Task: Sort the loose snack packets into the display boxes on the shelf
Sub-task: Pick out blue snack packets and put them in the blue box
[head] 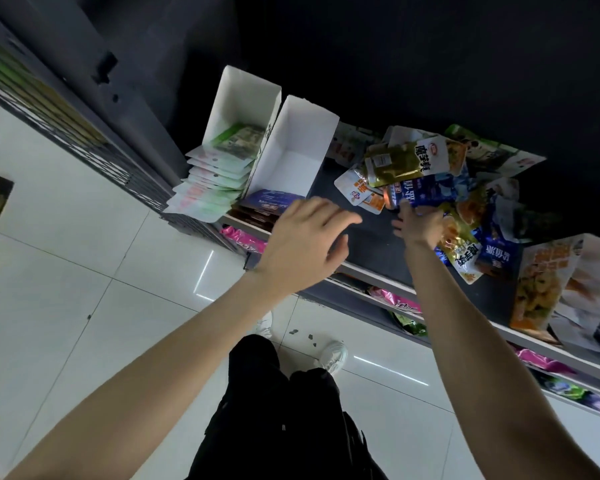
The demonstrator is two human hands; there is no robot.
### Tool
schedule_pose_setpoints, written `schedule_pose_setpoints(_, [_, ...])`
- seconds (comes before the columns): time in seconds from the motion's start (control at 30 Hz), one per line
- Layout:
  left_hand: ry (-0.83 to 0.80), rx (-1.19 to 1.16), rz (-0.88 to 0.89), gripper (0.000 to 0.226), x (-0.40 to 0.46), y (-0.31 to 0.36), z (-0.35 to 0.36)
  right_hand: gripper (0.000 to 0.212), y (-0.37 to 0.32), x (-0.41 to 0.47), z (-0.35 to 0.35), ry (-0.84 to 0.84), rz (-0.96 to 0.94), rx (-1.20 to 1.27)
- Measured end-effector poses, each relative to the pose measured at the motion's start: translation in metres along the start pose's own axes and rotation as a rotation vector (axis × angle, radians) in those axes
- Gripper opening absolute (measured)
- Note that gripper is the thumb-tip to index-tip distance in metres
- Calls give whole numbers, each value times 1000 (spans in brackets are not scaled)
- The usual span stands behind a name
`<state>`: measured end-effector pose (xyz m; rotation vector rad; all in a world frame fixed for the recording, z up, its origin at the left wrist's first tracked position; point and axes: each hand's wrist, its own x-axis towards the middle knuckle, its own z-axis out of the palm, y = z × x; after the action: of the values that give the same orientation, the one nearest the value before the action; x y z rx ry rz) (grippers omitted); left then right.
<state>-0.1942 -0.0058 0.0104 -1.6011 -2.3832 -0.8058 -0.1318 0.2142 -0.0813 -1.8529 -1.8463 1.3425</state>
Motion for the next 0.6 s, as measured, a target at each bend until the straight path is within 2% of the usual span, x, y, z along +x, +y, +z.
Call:
schedule_pose_setpoints(0.1, [-229,17,-123,29,25,4,44,33,-14,-4,6,-35,166,379])
schedule_pose_setpoints(0.17, [-380,48,-216,37,40,4,66,23,-17,-3,4,-65,220,542])
schedule_pose_setpoints(0.23, [-392,56,-230,45,53,5,81,30,-17,-10,-9,-29,229,526])
schedule_pose_setpoints(0.27, [-376,44,-206,49,59,6,85,32,-17,-16,-20,39,188,429])
schedule_pose_setpoints(0.37, [-343,-23,-62,59,75,11,95,32,-7,-33,-61,252,-146,8])
schedule_pose_setpoints(0.43, [-368,-47,28,65,84,20,100,28,1,-39,-88,301,-417,-151])
schedule_pose_setpoints(0.6, [-446,-176,80,77,109,48,96,24,-5,-48,-141,214,-964,-388])
